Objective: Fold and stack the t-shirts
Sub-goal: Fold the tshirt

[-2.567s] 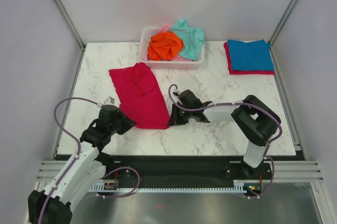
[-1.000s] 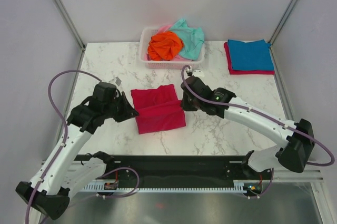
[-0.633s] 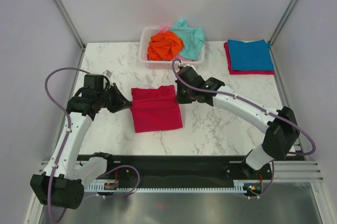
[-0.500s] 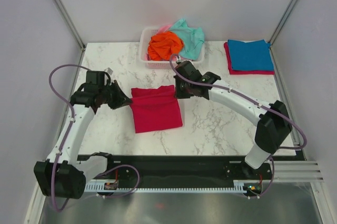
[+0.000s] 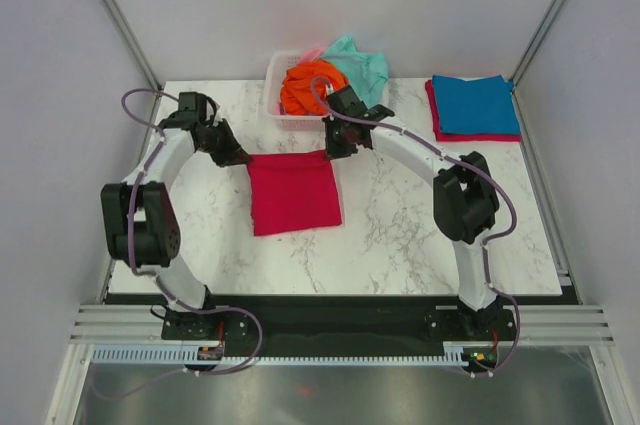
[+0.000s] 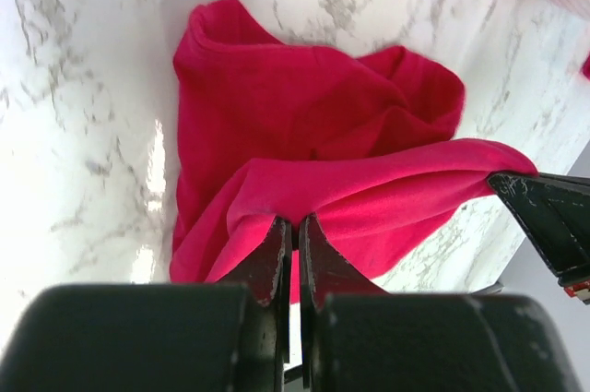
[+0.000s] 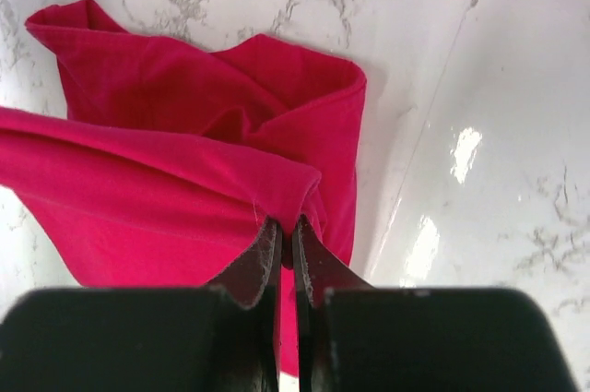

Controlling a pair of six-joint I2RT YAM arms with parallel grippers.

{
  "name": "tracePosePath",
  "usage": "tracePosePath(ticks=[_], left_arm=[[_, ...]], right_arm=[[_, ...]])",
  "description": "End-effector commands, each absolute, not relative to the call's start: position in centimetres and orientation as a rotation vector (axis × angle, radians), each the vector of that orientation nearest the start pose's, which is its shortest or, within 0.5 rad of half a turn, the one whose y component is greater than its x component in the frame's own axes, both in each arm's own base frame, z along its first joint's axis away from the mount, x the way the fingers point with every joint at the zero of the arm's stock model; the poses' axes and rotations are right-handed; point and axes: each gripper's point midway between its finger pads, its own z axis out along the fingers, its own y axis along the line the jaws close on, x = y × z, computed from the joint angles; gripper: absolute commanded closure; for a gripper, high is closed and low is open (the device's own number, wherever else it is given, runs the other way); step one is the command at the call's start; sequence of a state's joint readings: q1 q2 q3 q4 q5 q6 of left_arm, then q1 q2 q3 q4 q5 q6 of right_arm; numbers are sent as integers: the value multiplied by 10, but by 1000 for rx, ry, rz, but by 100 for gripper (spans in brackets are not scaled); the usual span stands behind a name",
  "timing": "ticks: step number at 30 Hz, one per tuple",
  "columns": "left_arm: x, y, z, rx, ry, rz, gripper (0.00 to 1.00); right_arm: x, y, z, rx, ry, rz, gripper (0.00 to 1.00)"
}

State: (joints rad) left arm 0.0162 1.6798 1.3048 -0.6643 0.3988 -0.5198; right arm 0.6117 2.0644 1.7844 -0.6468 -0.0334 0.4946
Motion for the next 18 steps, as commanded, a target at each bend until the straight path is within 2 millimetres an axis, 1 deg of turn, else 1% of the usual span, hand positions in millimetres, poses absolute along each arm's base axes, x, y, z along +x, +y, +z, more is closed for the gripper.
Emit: tracePosePath(ticks=[1, 2, 3, 4, 5, 6, 7, 8, 9, 10, 11, 12, 13, 14, 15, 16, 17, 18], left_arm=[[419, -57, 118, -530, 2565, -634, 98], [422, -55, 103, -555, 2597, -631, 98], [425, -53, 97, -564, 2605, -631, 98], [432, -48, 97, -578, 2595, -632, 98], [436, -44, 82, -609, 2623, -632, 98], [449, -39, 86, -611, 2598, -635, 98], [456, -42, 86, -602, 2596, -675, 98], [462, -40, 69, -625, 2625, -688, 98], [468, -39, 69, -629, 2625, -703, 97], [485, -39, 80, -589, 2598, -717, 85], [488, -43, 85, -557, 2597, -761, 50], [491, -46, 91, -533, 2587, -778, 35], [493, -47, 99, -519, 2570, -780, 1], [494, -47, 105, -506, 2555, -779, 0], [494, -47, 121, -480, 2523, -774, 0], [492, -46, 125, -480, 2516, -758, 0], [489, -46, 132, -476, 2506, -752, 0], [482, -47, 144, -470, 2485, -752, 0]], right_arm=[[438, 297, 105, -169, 2576, 416, 100], [441, 299, 90, -185, 2600, 419, 100], [451, 298, 93, -178, 2584, 427, 93], [454, 299, 90, -181, 2585, 433, 87], [459, 297, 80, -176, 2599, 422, 78], [468, 295, 83, -163, 2581, 426, 58], [472, 295, 81, -158, 2581, 432, 46], [477, 293, 78, -149, 2581, 433, 35], [485, 290, 86, -138, 2559, 444, 20], [487, 289, 90, -140, 2552, 457, 16], [488, 286, 107, -138, 2521, 465, 14], [482, 279, 105, -136, 2532, 445, 12], [483, 275, 113, -133, 2498, 430, 11], [478, 272, 145, -126, 2429, 458, 8], [459, 263, 124, -118, 2475, 445, 6], [457, 270, 135, -104, 2423, 510, 4], [447, 269, 158, -94, 2369, 570, 4], [432, 272, 141, -101, 2378, 618, 2]])
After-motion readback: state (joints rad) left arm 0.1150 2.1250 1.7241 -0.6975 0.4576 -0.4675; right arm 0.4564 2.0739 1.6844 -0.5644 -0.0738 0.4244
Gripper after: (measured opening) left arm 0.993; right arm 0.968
